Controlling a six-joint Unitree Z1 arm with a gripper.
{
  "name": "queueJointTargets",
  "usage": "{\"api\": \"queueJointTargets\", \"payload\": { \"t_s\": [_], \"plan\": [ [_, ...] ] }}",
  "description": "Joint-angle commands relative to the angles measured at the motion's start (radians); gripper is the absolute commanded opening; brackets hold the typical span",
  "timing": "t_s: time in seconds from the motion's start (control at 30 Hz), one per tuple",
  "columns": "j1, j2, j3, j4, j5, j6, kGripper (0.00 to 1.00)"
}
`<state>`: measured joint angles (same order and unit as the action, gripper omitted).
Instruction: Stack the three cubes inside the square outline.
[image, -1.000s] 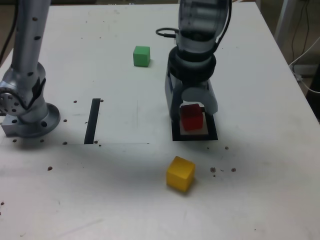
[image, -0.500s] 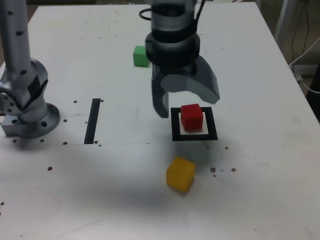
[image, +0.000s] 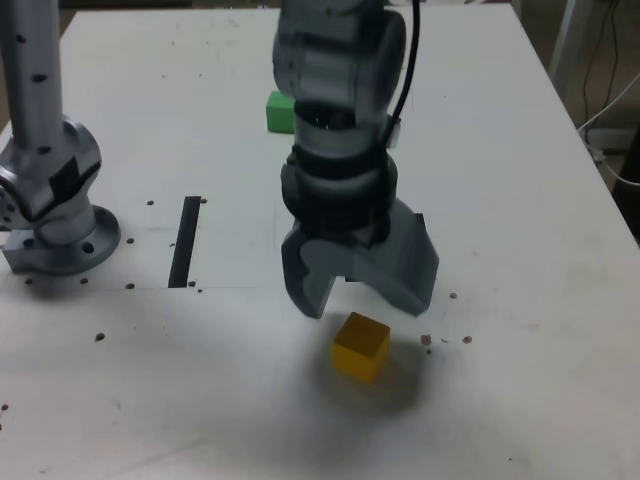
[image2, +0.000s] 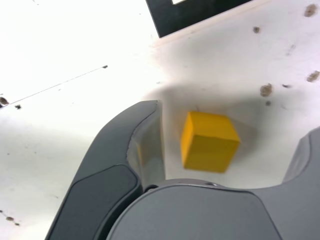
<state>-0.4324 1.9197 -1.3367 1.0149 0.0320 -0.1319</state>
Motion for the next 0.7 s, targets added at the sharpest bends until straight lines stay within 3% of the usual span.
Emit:
{"api": "queueJointTargets", "payload": {
  "t_s": [0.0,0.33,0.67],
  "plan": [
    [-0.007,0.025,-0.002,0.003,0.001,0.013,0.92],
    [-0.031,0.075,-0.014,0.014,0.011,0.028,0.83],
    [-0.078,0.079,-0.03,0.001,0.011,0.027,0.82]
  ]
}}
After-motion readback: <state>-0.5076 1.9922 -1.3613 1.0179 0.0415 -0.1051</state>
